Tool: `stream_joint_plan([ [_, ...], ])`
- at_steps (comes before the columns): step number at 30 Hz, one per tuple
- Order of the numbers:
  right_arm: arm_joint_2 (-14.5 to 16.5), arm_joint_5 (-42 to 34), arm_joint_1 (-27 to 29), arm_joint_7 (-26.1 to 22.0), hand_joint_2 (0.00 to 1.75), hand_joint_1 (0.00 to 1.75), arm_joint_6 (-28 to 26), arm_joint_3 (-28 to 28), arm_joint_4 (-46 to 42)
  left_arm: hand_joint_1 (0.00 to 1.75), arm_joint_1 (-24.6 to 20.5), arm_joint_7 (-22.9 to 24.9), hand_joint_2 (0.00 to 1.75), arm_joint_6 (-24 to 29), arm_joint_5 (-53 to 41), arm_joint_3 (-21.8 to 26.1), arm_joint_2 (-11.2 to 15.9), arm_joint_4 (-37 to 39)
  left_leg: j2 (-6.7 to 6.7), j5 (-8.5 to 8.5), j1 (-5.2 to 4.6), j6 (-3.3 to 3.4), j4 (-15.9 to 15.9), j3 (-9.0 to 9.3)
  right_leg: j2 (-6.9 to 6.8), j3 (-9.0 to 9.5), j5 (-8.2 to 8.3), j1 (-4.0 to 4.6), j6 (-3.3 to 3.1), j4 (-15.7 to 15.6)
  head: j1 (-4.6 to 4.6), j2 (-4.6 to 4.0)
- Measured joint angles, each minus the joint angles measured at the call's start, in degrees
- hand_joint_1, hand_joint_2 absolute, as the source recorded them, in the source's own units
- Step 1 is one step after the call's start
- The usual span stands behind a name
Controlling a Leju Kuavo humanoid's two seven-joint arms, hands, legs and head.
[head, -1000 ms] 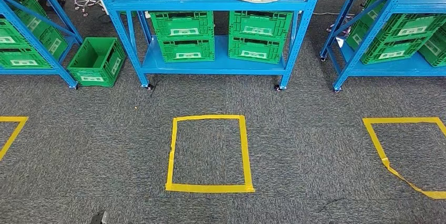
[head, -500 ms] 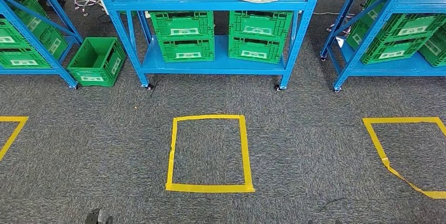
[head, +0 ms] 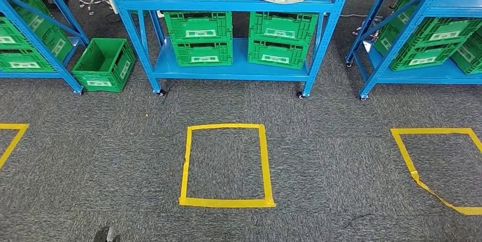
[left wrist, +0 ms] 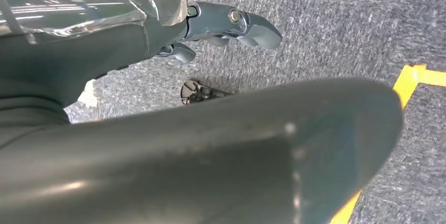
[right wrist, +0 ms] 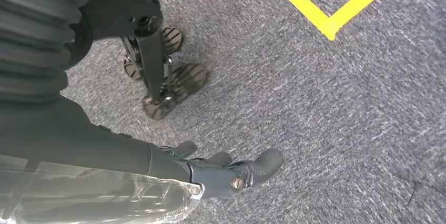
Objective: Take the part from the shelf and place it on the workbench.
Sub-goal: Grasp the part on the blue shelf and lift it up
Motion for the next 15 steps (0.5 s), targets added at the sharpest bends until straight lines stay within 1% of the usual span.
stream_joint_plan([
  [1,-0.02,-0.08,0.17,-0.43,0.00,0.00,0.06,-0.23,0.03,0.00,0.13,-0.15,0.00,-0.14,0.06,0.01,-0.04,0.03,0.02,0.01,0.04,-0.01,0.01,-0.05,-0.01,-2.00,-1.26,-0.21,0.07,3.90,-0.01,0.00],
  [2,-0.10,-0.19,0.37,-0.88,0.00,0.00,0.13,-0.50,0.05,0.00,0.27,-0.33,0.00,-0.25,0.15,0.01,-0.09,0.07,0.03,-0.02,0.11,-0.06,0.03,-0.06,-0.01,-3.50,-1.99,-0.44,0.35,6.69,-0.03,0.00],
  [3,-0.17,-0.28,0.54,-1.36,0.00,0.00,0.22,-0.79,0.03,0.00,0.40,-0.51,0.00,-0.31,0.27,0.01,-0.13,0.09,0.00,-0.08,0.27,-0.22,0.06,-0.03,-0.02,-4.03,-1.77,-0.71,0.93,7.37,-0.02,0.00],
  [4,-0.25,-0.32,0.66,-1.81,0.00,0.00,0.34,-1.11,-0.04,0.00,0.49,-0.69,0.00,-0.34,0.36,0.01,-0.20,0.11,-0.05,-0.21,0.52,-0.51,0.15,0.05,-0.05,-3.47,-0.65,-1.01,1.76,5.77,-0.03,0.00],
  [5,-0.34,-0.28,0.75,-2.26,0.00,0.00,0.46,-1.49,-0.22,0.00,0.55,-0.85,0.00,-0.37,0.45,0.01,-0.28,0.13,-0.12,-0.43,0.86,-0.96,0.38,0.12,-0.12,-1.92,1.15,-1.38,2.76,2.16,-0.02,0.00],
  [6,-0.34,-0.15,0.81,-2.65,0.00,0.00,0.56,-1.84,-0.47,0.00,0.58,-0.98,0.00,-0.40,0.50,0.01,-0.29,0.14,-0.18,-0.75,1.09,-1.58,0.74,0.08,-0.17,-0.17,2.73,-1.68,3.61,-1.75,-0.01,0.00],
  [7,-0.30,0.00,0.93,-2.97,0.00,0.00,0.69,-2.21,-0.84,0.00,0.57,-1.09,0.00,-0.43,0.50,0.02,-0.26,0.15,-0.25,-1.17,1.21,-2.25,1.30,-0.04,-0.05,1.28,3.87,-1.85,3.86,-4.91,0.00,0.00],
  [8,-0.24,0.17,1.12,-3.20,0.00,0.00,0.83,-2.62,-1.36,0.00,0.56,-1.20,0.00,-0.43,0.45,0.03,-0.18,0.16,-0.34,-1.46,1.24,-2.82,1.76,-0.21,0.07,2.10,4.40,-1.88,3.58,-6.69,-0.02,0.00],
  [9,-0.18,0.36,1.39,-3.34,0.00,0.00,0.93,-3.07,-2.01,0.00,0.55,-1.28,0.00,-0.44,0.33,0.03,-0.10,0.18,-0.43,-1.62,1.19,-3.26,2.04,-0.37,0.21,2.20,4.29,-1.74,2.88,-6.94,-0.05,0.00],
  [10,-0.15,0.68,1.82,-3.38,0.00,0.00,0.96,-3.63,-2.97,0.00,0.55,-1.33,0.00,-0.48,0.17,0.03,-0.08,0.22,-0.53,-1.64,1.25,-3.52,2.18,-0.44,0.34,2.10,4.27,-1.59,2.11,-6.77,-0.09,0.00],
  [11,-0.16,1.17,2.35,-3.26,0.00,0.00,0.82,-4.28,-4.25,0.00,0.56,-1.37,0.00,-0.57,-0.01,0.03,-0.10,0.25,-0.56,-1.65,1.40,-3.67,2.16,-0.46,0.29,1.97,4.21,-1.51,1.48,-6.55,-0.14,0.00],
  [12,-0.13,1.79,2.92,-3.05,0.00,0.00,0.54,-4.99,-5.78,0.00,0.54,-1.37,0.00,-0.68,-0.22,0.03,-0.13,0.28,-0.41,-1.97,1.54,-3.73,2.56,-0.63,0.28,1.93,4.19,-1.44,1.03,-6.47,-0.15,0.00],
  [13,-0.08,2.56,3.47,-2.72,0.00,0.00,0.21,-5.78,-7.59,0.00,0.48,-1.36,0.00,-0.80,-0.39,0.03,-0.15,0.31,-0.19,-2.85,1.61,-3.75,3.91,-1.25,0.26,1.92,4.21,-1.35,0.64,-6.48,-0.16,0.00],
  [14,0.01,3.40,3.96,-2.25,0.00,0.00,-0.09,-6.65,-9.55,0.00,0.39,-1.33,0.00,-0.95,-0.54,0.04,-0.16,0.32,0.04,-4.35,1.58,-3.73,6.54,-2.51,0.25,1.92,4.24,-1.18,0.32,-6.52,-0.16,0.00],
  [15,0.10,4.25,4.35,-1.81,0.00,0.00,-0.29,-7.52,-11.42,0.00,0.27,-1.27,0.00,-1.07,-0.67,0.05,-0.16,0.32,0.21,-6.13,1.46,-3.62,10.13,-4.26,0.24,1.87,4.27,-0.94,0.09,-6.52,-0.16,0.00],
])
